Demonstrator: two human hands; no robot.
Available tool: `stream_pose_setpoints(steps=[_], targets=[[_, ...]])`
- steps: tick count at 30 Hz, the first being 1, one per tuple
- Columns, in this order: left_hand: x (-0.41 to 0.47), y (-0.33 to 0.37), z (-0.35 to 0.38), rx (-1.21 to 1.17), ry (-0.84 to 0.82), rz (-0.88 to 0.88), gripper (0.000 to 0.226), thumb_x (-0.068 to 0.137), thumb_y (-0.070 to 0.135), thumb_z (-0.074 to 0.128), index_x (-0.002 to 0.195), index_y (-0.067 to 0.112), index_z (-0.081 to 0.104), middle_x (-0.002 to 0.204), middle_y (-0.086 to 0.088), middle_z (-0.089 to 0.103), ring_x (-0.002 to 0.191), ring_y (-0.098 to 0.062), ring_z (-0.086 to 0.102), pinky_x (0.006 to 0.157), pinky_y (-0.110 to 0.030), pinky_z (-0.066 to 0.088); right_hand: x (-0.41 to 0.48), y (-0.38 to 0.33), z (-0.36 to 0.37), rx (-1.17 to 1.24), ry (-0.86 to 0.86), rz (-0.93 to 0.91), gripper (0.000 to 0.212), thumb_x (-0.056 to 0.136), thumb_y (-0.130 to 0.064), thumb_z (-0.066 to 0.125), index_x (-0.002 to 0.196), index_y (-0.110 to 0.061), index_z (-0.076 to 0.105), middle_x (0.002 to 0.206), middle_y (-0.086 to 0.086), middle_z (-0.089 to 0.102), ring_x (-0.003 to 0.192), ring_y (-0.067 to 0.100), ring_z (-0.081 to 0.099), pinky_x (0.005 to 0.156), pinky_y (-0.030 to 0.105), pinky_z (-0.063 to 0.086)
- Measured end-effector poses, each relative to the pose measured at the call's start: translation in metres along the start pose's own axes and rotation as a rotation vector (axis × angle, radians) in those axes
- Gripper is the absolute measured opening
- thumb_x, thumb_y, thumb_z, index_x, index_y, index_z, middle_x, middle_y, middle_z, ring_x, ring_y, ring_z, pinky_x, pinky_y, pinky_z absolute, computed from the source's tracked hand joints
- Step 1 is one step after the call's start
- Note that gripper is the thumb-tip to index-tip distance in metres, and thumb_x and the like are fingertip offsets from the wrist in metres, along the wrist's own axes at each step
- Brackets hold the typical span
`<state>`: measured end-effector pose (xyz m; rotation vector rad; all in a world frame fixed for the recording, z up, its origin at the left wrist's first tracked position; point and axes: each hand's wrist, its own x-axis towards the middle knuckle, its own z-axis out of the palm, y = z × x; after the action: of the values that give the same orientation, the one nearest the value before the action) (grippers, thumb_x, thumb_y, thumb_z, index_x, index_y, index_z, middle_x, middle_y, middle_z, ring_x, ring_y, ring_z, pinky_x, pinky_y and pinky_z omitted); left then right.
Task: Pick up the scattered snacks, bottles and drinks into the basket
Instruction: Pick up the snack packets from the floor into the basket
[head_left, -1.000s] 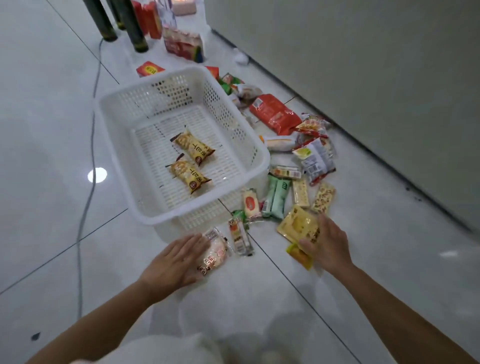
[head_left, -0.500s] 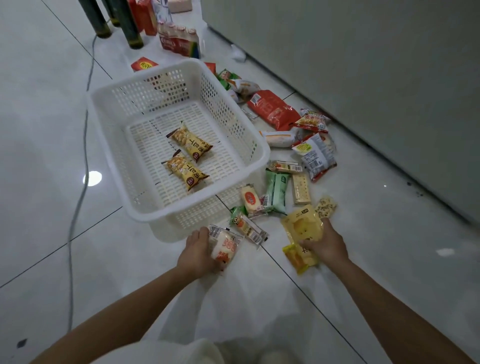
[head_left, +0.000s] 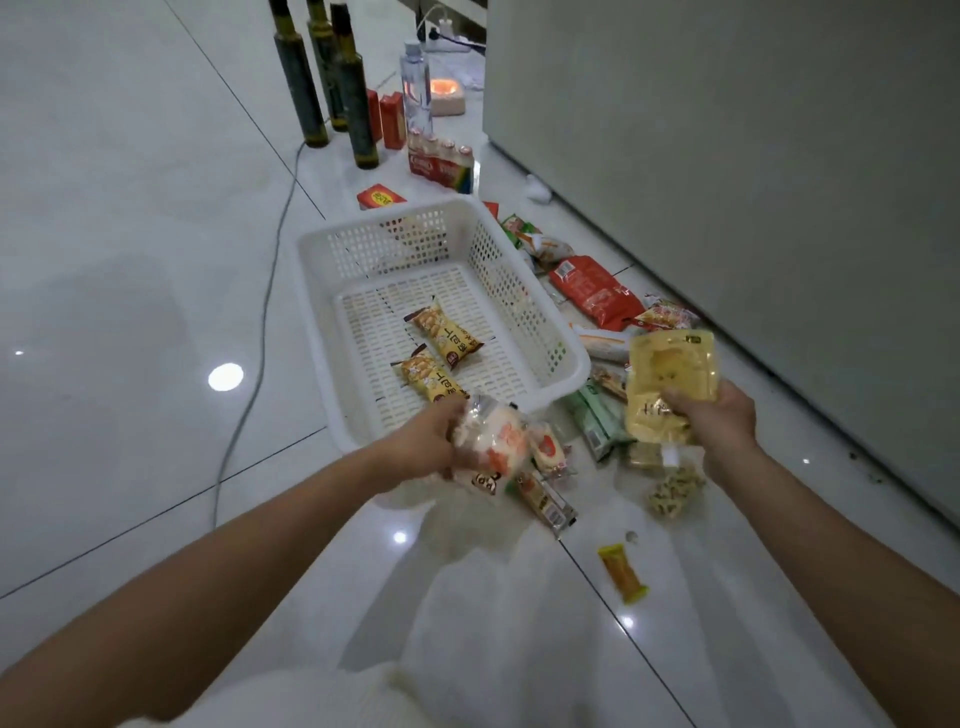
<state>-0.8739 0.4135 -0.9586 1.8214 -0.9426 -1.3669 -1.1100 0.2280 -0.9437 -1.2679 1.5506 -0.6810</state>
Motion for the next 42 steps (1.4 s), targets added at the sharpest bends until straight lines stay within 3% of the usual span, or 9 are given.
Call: stream_pose_setpoints(steps=[7,10,13,18,24,29,32,35,42], targets=[[0.022,0.016,-0.056,-0.219,0.434,-0.05,0.047,0.085,0.006,0.068,0.118,0.01,0.036,0.114,-0.012,0.057,0.09,-0.022,0.059,0.069,-0.03,0.052,-0.007,-0.066,0.082,0.033,-0.358,0.033,0.042,0.084,-0.007,0.068,0.123,-0.009,0.052,0.116,0.013,0.064,0.1,0.029,0.064,0.084,0.042,0.055],[0.03,0.008,-0.061,0.219,0.477,-0.193,0.068,0.091,0.03,0.059,0.143,0.012,0.019,0.14,-0.019,0.04,0.125,-0.035,0.041,0.103,-0.045,0.04,-0.001,-0.069,0.107,0.074,-0.457,0.075,0.063,0.088,-0.021,0.065,0.142,-0.017,0.033,0.135,0.01,0.051,0.115,0.029,0.056,0.097,0.043,0.048],[0.024,0.0,-0.058,0.694,0.564,-0.181,0.084,0.094,0.051,0.043,0.151,0.019,-0.01,0.158,-0.016,-0.002,0.144,-0.035,0.0,0.116,-0.046,0.01,0.017,-0.057,0.103,-0.079,-0.359,0.021,0.075,0.085,-0.036,0.065,0.146,-0.021,0.023,0.144,0.007,0.041,0.126,0.031,0.046,0.102,0.046,0.041],[0.022,-0.014,-0.03,0.84,0.643,0.049,0.075,0.096,0.054,0.028,0.151,0.023,-0.011,0.158,-0.009,-0.018,0.145,-0.027,-0.019,0.117,-0.042,-0.005,0.045,-0.017,0.052,-0.197,-0.058,0.029,0.062,0.09,-0.036,0.058,0.143,-0.015,0.032,0.145,0.009,0.039,0.128,0.032,0.042,0.098,0.042,0.039],[0.036,-0.023,0.036,1.155,0.559,0.56,0.068,0.097,0.052,0.028,0.153,0.018,0.01,0.159,-0.01,0.001,0.147,-0.025,-0.002,0.119,-0.042,-0.001,0.048,0.059,-0.012,-0.35,0.08,0.199,0.063,0.089,-0.041,0.056,0.143,-0.016,0.032,0.145,0.016,0.038,0.129,0.037,0.04,0.104,0.046,0.038],[0.051,-0.034,0.077,1.405,0.25,0.781,0.062,0.094,0.043,0.03,0.15,0.019,0.02,0.158,-0.009,0.011,0.146,-0.026,0.01,0.118,-0.042,0.005,0.032,0.115,-0.032,-0.436,0.013,0.328,0.057,0.093,-0.031,0.053,0.145,-0.023,0.031,0.145,0.018,0.035,0.129,0.039,0.038,0.105,0.045,0.037],[0.065,-0.052,0.088,1.533,0.074,0.796,0.064,0.09,0.041,0.044,0.147,0.015,0.033,0.155,-0.012,0.026,0.142,-0.027,0.027,0.119,-0.043,0.007,0.03,0.131,-0.033,-0.413,-0.018,0.385,0.062,0.09,-0.031,0.057,0.145,-0.028,0.03,0.144,0.019,0.033,0.128,0.039,0.038,0.105,0.048,0.038],[0.071,-0.058,0.093,1.536,0.001,0.677,0.064,0.08,0.047,0.064,0.134,0.014,0.054,0.134,-0.014,0.056,0.122,-0.029,0.055,0.107,-0.041,0.039,0.035,0.14,-0.028,-0.344,-0.002,0.435,0.071,0.087,-0.033,0.063,0.147,-0.019,0.025,0.148,0.017,0.031,0.13,0.038,0.037,0.105,0.052,0.038],[0.081,-0.058,0.1,1.449,-0.007,0.509,0.059,0.094,0.023,0.05,0.145,0.012,0.025,0.144,-0.011,0.037,0.132,-0.03,0.034,0.107,-0.04,0.033,0.051,0.156,-0.001,-0.362,0.076,0.541,0.085,0.075,-0.047,0.072,0.138,-0.004,0.034,0.14,0.018,0.033,0.124,0.037,0.04,0.098,0.05,0.045]])
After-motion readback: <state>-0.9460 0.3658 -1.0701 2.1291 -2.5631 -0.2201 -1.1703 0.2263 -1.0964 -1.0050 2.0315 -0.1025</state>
